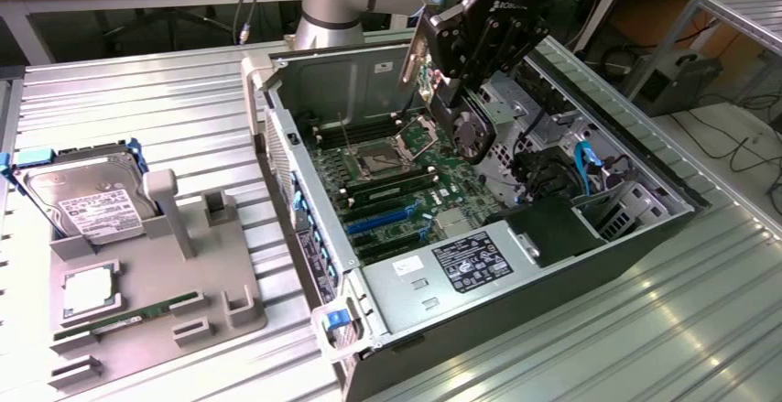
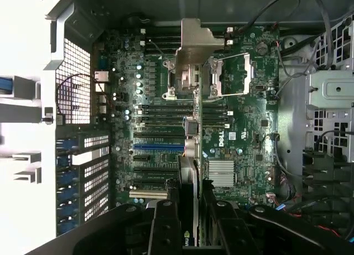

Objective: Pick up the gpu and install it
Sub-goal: 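Insert the gpu into the slot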

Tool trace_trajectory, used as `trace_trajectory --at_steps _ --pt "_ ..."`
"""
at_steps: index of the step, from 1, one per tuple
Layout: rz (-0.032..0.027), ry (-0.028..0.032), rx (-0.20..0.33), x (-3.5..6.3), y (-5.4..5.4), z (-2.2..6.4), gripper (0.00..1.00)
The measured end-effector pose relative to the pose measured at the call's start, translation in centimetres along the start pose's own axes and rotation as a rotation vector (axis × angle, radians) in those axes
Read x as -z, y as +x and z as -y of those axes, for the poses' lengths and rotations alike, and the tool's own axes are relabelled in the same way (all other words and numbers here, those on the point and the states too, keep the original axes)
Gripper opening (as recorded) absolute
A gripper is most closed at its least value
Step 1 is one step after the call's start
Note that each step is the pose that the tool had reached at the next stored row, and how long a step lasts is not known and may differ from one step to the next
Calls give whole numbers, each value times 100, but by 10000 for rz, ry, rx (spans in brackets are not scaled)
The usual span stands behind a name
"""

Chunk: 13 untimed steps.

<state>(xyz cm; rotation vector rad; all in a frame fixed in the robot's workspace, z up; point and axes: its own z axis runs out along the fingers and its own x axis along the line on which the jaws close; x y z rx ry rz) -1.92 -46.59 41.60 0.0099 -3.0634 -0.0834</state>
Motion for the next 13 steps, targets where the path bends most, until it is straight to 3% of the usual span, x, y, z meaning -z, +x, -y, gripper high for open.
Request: trace_trajectory --at_steps 4,13 --pt "-2 4 52 -1 0 0 26" --pt "-88 141 1852 -9 -1 0 26"
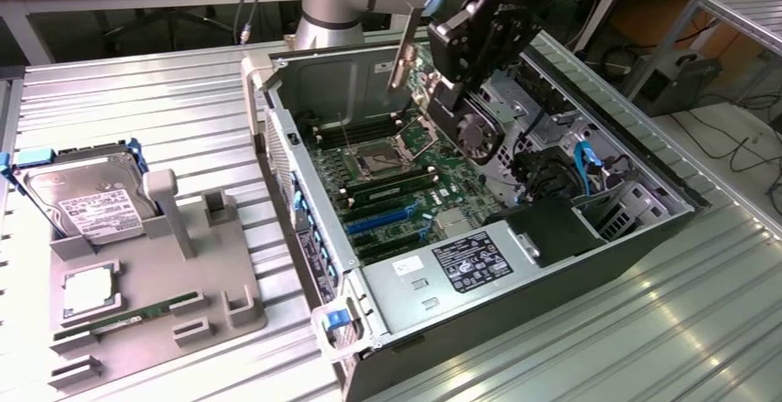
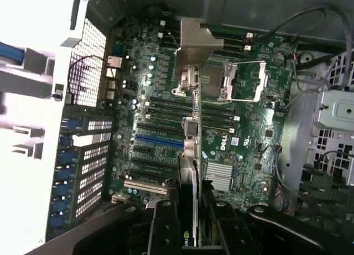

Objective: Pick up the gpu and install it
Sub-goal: 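Insert the gpu into the slot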

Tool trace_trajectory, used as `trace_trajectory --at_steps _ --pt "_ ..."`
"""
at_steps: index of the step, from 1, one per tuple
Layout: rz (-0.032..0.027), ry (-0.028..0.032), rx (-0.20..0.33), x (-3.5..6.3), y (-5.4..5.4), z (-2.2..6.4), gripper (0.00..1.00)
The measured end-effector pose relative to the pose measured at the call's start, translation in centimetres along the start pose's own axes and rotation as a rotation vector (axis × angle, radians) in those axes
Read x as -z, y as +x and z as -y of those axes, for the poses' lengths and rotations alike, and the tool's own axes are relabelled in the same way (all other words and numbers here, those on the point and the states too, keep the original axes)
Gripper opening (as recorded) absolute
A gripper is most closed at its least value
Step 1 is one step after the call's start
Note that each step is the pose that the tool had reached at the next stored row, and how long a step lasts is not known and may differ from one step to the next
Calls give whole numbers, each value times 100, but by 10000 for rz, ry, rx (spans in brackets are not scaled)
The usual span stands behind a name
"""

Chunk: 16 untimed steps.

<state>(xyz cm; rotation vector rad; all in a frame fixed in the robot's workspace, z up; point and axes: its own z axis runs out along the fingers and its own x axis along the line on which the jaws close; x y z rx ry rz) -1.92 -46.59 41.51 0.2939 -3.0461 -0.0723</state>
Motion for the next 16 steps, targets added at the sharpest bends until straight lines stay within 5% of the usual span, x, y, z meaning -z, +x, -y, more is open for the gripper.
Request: trace_trajectory --at_steps 16 --pt "-224 321 4215 -168 -13 9 26"
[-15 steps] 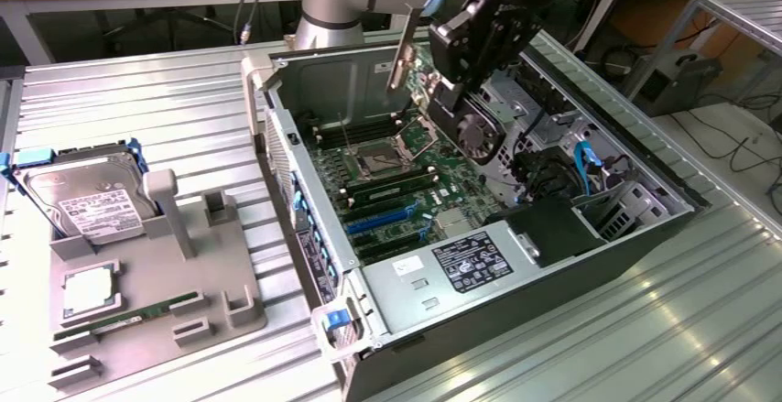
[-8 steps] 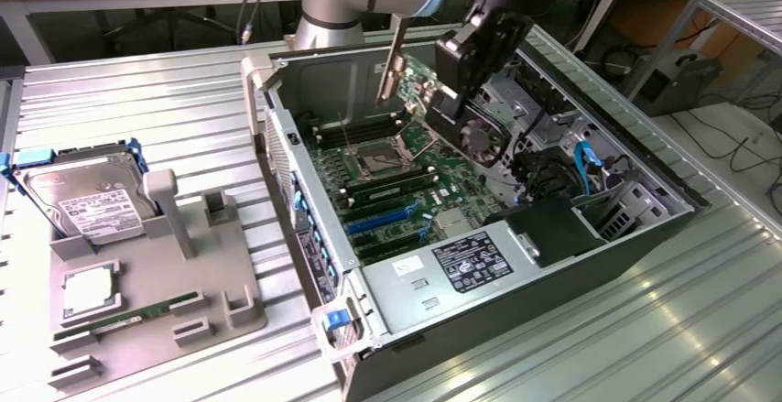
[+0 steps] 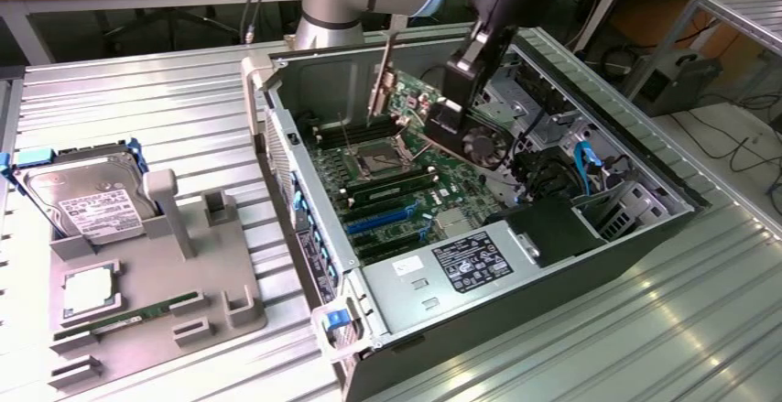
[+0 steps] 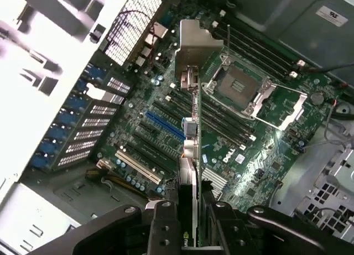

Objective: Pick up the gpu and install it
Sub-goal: 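Insert the gpu into the slot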

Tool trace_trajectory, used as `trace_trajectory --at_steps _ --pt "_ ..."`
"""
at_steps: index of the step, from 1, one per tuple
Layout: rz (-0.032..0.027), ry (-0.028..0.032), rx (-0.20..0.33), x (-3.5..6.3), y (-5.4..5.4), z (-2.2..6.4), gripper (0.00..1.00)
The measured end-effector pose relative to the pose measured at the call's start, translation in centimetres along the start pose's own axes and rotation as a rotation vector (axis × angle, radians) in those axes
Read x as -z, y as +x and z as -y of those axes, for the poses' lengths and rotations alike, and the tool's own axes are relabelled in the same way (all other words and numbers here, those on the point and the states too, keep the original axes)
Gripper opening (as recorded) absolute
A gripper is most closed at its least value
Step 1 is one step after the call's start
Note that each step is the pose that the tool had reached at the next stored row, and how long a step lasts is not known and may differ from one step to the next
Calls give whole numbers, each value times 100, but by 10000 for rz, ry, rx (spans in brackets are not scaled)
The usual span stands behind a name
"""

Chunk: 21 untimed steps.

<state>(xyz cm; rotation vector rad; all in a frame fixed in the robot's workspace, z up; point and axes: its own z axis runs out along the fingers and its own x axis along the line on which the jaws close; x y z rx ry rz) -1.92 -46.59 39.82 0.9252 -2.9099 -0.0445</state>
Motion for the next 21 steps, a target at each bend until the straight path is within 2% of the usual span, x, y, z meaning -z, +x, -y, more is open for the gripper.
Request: trace_trajectory --at_steps 3,8,21 --pt "-19 54 637 -14 -1 1 26" --pt "-5 120 1725 -24 -2 1 26" --pt "-168 330 4785 -121 -9 7 26"
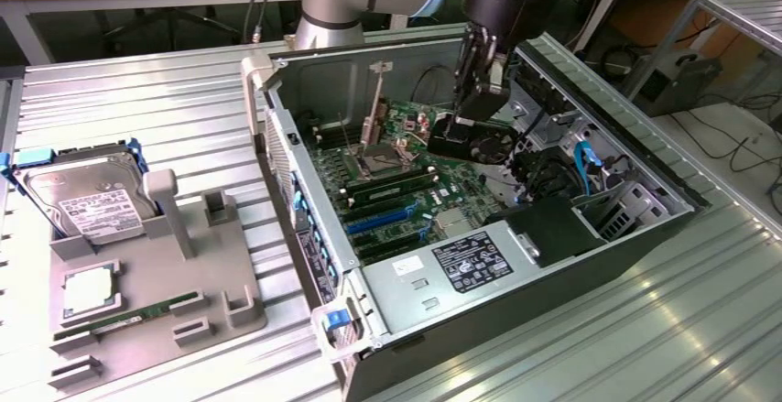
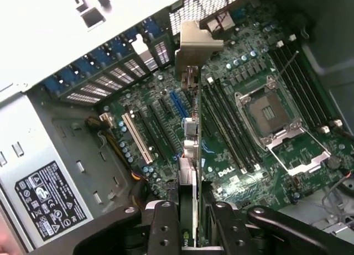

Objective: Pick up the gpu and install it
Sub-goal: 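Insert the gpu into the slot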

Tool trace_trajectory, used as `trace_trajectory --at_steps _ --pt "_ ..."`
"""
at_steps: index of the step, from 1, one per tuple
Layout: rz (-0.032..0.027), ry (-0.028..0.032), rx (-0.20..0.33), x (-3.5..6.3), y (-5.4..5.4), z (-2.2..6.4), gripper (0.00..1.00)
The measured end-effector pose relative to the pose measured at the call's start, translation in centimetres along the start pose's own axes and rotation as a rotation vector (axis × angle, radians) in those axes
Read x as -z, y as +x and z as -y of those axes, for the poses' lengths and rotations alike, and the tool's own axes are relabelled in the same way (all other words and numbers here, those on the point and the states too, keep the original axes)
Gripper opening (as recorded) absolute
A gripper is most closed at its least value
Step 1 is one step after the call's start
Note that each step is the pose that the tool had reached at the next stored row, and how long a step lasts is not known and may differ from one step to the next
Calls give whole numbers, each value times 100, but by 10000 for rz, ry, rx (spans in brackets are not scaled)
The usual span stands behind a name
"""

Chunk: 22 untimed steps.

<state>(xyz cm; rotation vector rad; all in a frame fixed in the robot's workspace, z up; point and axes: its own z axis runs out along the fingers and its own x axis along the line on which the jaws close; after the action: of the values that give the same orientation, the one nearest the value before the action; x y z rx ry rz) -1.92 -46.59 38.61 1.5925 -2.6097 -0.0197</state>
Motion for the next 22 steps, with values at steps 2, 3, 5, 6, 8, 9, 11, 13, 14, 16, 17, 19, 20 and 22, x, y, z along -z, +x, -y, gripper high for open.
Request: trace_trajectory --at_steps 2,3,5,6,8,9,11,13,14,16,17,19,20,22 --pt "-19 27 368 -13 -1 1 26" --pt "-32 47 629 -22 -1 1 26" --pt "-56 81 1090 -36 -3 2 26" --pt "-69 101 1454 -46 -3 3 26" --pt "-35 108 1968 -56 -3 3 26" --pt "-9 105 2129 -58 -3 3 26" --pt "62 89 2451 -63 -4 3 26" --pt "128 75 2747 -66 -4 3 26" --pt "148 73 2886 -69 -5 4 26" --pt "154 79 3168 -79 -6 4 26" --pt "149 83 3273 -87 -6 5 26" --pt "146 90 3455 -112 -5 1 26" --pt "145 92 3515 -129 -1 -7 26" --pt "143 97 3572 -162 10 -31 26"
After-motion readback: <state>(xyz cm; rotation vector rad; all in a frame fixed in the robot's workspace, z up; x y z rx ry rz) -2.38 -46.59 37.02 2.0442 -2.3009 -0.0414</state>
